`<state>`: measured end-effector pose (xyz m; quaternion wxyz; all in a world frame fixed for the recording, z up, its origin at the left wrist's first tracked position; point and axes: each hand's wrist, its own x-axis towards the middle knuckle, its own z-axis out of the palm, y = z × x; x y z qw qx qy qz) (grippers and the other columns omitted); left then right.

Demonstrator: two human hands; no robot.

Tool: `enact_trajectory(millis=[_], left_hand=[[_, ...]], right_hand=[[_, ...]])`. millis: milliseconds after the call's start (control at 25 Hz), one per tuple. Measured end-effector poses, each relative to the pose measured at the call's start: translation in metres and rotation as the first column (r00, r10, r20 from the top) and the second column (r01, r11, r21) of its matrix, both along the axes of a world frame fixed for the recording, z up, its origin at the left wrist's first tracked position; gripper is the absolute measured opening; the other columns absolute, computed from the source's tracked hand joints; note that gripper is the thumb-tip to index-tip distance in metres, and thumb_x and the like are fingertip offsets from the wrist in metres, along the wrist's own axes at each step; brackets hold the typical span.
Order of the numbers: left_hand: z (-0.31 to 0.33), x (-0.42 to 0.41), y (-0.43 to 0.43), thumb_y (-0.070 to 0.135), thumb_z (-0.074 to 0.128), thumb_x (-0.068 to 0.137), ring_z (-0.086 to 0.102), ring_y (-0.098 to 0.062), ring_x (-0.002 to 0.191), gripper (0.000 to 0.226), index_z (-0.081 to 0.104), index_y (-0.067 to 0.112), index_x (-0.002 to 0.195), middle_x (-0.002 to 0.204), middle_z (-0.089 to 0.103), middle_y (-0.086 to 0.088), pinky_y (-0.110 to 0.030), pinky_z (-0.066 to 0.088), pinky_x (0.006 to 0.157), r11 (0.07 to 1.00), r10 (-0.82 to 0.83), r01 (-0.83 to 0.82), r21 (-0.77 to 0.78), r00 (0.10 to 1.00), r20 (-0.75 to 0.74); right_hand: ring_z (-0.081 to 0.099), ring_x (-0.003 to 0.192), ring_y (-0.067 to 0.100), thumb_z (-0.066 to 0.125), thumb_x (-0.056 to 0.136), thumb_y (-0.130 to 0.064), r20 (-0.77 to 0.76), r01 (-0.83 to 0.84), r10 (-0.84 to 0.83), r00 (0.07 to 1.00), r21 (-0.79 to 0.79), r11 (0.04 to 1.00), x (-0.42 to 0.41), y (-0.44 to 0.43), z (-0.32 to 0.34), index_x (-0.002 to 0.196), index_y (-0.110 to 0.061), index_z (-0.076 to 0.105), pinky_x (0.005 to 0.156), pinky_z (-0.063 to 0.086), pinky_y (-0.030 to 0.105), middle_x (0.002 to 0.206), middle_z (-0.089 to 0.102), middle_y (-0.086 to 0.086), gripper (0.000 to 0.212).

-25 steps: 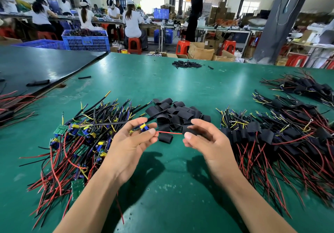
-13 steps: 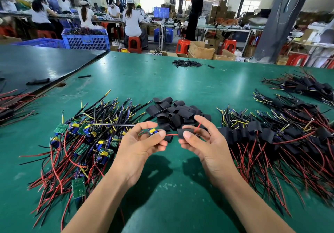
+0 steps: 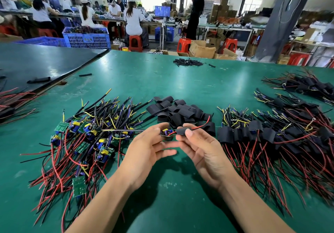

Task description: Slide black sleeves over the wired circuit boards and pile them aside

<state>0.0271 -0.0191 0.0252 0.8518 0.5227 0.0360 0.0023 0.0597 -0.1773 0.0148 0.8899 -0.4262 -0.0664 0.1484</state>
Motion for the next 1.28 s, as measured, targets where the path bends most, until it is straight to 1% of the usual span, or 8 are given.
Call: enact_trajectory(millis=[160, 320, 440, 640, 760, 960, 1120, 1280], left_hand=[[-0.002, -0.001, 0.003, 0.009, 0.049, 0.1, 0.073, -0.031, 0.089, 0.024, 0.064, 0.006, 0.119, 0.104, 0.073, -0.02, -0.031, 0.059, 0.072, 0.998, 0.042, -0.046, 0.052, 0.997, 0.067], [-0.006, -0.001, 0.001, 0.01, 0.056, 0.096, 0.071, -0.027, 0.082, 0.02, 0.066, 0.005, 0.113, 0.091, 0.073, -0.016, -0.029, 0.058, 0.071, 0.988, 0.119, -0.13, 0.08, 0.985, 0.129], [-0.008, -0.001, -0.002, 0.013, 0.058, 0.095, 0.071, -0.026, 0.08, 0.022, 0.065, 0.004, 0.113, 0.094, 0.073, -0.018, -0.028, 0.057, 0.069, 0.986, 0.147, -0.156, 0.063, 0.979, 0.14], [-0.01, -0.001, -0.005, 0.023, 0.064, 0.085, 0.07, -0.022, 0.078, 0.032, 0.066, 0.006, 0.112, 0.094, 0.073, -0.015, -0.027, 0.056, 0.067, 0.986, 0.161, -0.167, 0.027, 0.976, 0.149], [-0.011, -0.001, -0.007, 0.02, 0.065, 0.088, 0.071, -0.021, 0.075, 0.023, 0.067, 0.009, 0.108, 0.092, 0.075, -0.01, -0.025, 0.056, 0.066, 0.981, 0.17, -0.183, 0.069, 0.973, 0.158], [-0.011, -0.002, -0.006, 0.018, 0.063, 0.093, 0.071, -0.021, 0.075, 0.015, 0.069, 0.011, 0.106, 0.089, 0.076, -0.007, -0.026, 0.056, 0.069, 0.959, 0.215, -0.241, 0.151, 0.961, 0.174], [-0.011, -0.004, -0.009, 0.022, 0.063, 0.093, 0.071, -0.018, 0.078, 0.014, 0.069, 0.014, 0.104, 0.095, 0.077, -0.007, -0.03, 0.051, 0.072, 0.962, 0.219, -0.237, 0.136, 0.967, 0.132], [-0.01, -0.005, -0.011, 0.024, 0.059, 0.096, 0.071, -0.015, 0.085, 0.015, 0.066, 0.018, 0.107, 0.101, 0.077, -0.001, -0.027, 0.049, 0.069, 0.974, 0.166, -0.179, 0.139, 0.981, 0.103]], right_hand=[[0.074, 0.08, 0.024, 0.085, 0.061, -0.019, 0.103, 0.106, -0.092, 0.99, -0.143, 0.984, 0.001, 0.0, -0.001, 0.091, -0.014, 0.078, 0.072, 0.058, 0.026, 0.092, 0.076, 0.015, 0.031], [0.074, 0.084, 0.03, 0.087, 0.059, -0.023, 0.194, 0.207, -0.169, 0.966, -0.196, 0.959, 0.0, 0.002, -0.003, 0.091, -0.015, 0.078, 0.074, 0.058, 0.027, 0.093, 0.076, 0.017, 0.035], [0.074, 0.085, 0.029, 0.088, 0.058, -0.021, 0.152, 0.229, -0.207, 0.966, -0.145, 0.963, -0.003, 0.008, -0.006, 0.092, -0.013, 0.077, 0.074, 0.058, 0.028, 0.097, 0.075, 0.02, 0.037], [0.075, 0.086, 0.025, 0.085, 0.058, -0.014, 0.06, 0.187, -0.186, 0.981, -0.017, 0.982, -0.008, 0.014, -0.005, 0.085, -0.016, 0.078, 0.073, 0.059, 0.025, 0.092, 0.076, 0.015, 0.028], [0.076, 0.084, 0.024, 0.082, 0.06, -0.008, -0.017, 0.171, -0.17, 0.985, 0.048, 0.984, -0.01, 0.016, -0.005, 0.087, -0.012, 0.075, 0.071, 0.059, 0.024, 0.088, 0.075, 0.014, 0.028], [0.076, 0.086, 0.026, 0.082, 0.062, -0.007, -0.031, 0.155, -0.154, 0.988, 0.034, 0.987, -0.011, 0.016, -0.007, 0.095, -0.007, 0.07, 0.072, 0.059, 0.026, 0.094, 0.075, 0.019, 0.034], [0.075, 0.09, 0.031, 0.085, 0.06, -0.01, -0.028, 0.154, -0.154, 0.988, 0.004, 0.988, -0.012, 0.019, -0.009, 0.091, -0.009, 0.075, 0.075, 0.059, 0.027, 0.101, 0.074, 0.024, 0.032], [0.075, 0.092, 0.029, 0.085, 0.059, -0.013, -0.005, 0.183, -0.183, 0.983, 0.016, 0.983, -0.011, 0.021, -0.009, 0.083, -0.016, 0.08, 0.077, 0.059, 0.027, 0.098, 0.075, 0.019, 0.024]])
